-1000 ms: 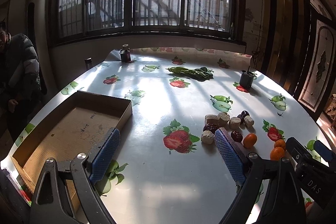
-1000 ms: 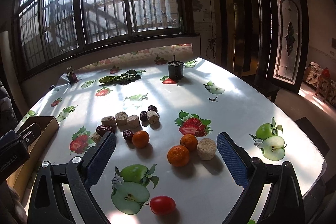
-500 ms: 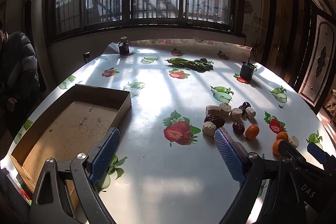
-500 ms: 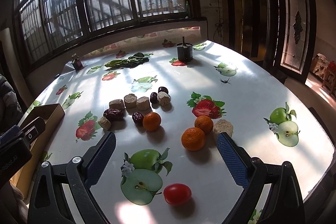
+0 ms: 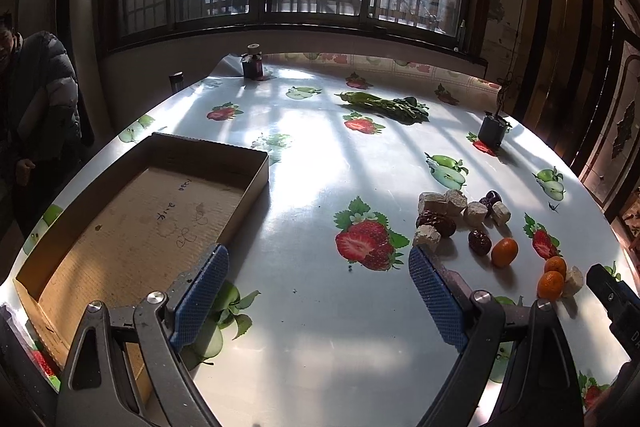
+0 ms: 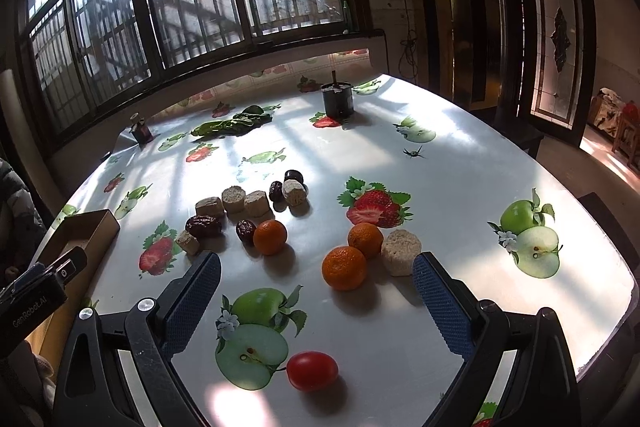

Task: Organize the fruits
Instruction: 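Move both grippers toward the cluster of fruits and snacks, then grasp the white cube with the left gripper while the right gripper grasps the red tomato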

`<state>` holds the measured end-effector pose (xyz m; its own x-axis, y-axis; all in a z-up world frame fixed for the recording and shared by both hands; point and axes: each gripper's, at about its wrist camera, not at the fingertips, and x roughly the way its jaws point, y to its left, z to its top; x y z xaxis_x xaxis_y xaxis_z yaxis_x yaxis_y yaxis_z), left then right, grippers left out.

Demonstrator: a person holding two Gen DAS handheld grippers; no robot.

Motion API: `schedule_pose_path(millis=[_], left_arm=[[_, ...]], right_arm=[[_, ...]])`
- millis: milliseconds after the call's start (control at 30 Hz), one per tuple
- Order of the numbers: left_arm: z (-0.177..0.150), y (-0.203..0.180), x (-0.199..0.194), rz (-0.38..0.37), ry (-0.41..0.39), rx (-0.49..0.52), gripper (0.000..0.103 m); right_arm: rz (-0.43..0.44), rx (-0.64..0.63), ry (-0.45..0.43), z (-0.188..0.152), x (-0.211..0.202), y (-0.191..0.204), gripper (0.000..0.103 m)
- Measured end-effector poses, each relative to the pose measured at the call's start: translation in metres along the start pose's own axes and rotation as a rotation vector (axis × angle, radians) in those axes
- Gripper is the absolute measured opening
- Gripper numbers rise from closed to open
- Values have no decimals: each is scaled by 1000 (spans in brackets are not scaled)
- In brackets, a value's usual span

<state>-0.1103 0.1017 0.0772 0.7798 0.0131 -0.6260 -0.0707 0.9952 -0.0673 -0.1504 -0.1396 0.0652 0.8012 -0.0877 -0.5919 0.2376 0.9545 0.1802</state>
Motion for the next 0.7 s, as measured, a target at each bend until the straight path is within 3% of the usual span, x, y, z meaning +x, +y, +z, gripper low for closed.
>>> schedule_pose_path(millis=[233,400,533,700], left_arm=[[-7,-6,6,-49,40,24,92],[-9,-17,12,-90,73,60,92],[-5,-28,10,-107,72,117,83],[16,-50,32,-167,121,170,79]], right_arm=[[-13,57,-4,2,-9,-32,99],[31,29,45,-4,-5,-26,99],[97,-60,116,-15,3,-4,98],[106,-196,178,-32,11,19,87]])
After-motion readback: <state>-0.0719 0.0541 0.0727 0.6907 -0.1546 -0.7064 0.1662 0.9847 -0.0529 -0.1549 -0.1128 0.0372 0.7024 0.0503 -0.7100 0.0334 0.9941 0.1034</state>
